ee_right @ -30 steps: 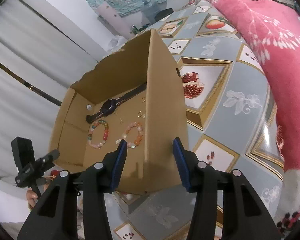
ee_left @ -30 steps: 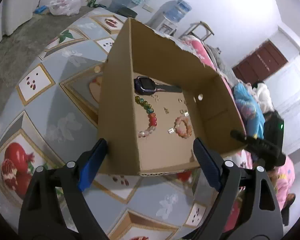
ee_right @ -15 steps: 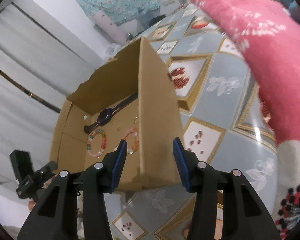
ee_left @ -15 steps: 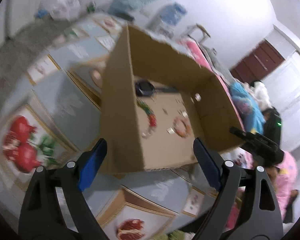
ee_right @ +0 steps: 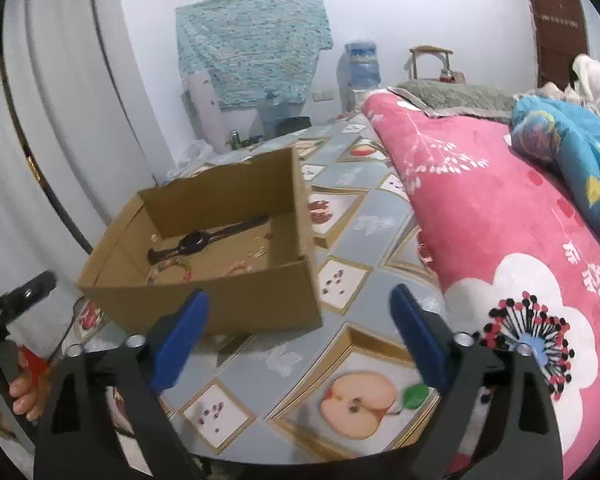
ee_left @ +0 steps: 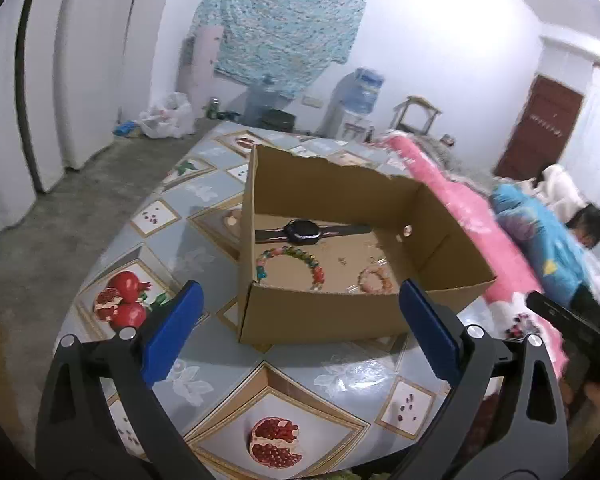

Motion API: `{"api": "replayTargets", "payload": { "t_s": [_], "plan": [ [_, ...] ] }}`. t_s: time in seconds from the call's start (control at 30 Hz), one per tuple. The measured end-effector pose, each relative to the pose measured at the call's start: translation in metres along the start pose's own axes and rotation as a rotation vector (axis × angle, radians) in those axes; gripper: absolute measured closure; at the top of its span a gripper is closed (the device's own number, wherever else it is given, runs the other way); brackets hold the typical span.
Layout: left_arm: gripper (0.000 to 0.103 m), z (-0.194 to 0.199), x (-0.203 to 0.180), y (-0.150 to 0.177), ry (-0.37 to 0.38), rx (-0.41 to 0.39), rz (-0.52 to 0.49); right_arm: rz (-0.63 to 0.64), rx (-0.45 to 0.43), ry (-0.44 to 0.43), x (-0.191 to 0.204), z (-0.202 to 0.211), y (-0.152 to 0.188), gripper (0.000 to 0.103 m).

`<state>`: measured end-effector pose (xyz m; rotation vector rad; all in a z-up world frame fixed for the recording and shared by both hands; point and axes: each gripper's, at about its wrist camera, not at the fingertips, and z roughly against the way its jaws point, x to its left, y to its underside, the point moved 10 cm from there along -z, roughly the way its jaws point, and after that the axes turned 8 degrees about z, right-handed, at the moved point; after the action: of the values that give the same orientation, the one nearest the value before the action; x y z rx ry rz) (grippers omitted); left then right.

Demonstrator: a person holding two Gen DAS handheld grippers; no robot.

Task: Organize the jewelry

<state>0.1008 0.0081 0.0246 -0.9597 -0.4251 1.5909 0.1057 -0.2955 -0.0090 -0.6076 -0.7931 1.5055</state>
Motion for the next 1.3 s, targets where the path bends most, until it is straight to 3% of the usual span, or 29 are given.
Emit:
{"api": "replayTargets", "payload": {
  "t_s": [0.17, 0.43, 0.73, 1.3],
  "plan": [
    [0.008, -0.004, -0.01, 0.01, -0.124, -0.015, -0.072, 0.035, 0.045, 0.028, 0.02, -0.009, 0.014, 0.007],
    [0.008, -0.036, -0.001, 0.051, -0.228, 0.17, -0.055, 0.003, 0.183, 0.083, 0.032, -0.043, 0.04, 0.007],
    [0.008, -0.046, 0.003, 0.063, -0.271, 0.207, -0.067, 0.033, 0.229, 0.089, 0.04, -0.055, 0.049, 0.007],
    [0.008, -0.047, -0.008, 0.061, -0.272, 0.209, -0.106, 0.052, 0.238, 0.083, 0.044, -0.058, 0.049, 0.007]
  ]
}}
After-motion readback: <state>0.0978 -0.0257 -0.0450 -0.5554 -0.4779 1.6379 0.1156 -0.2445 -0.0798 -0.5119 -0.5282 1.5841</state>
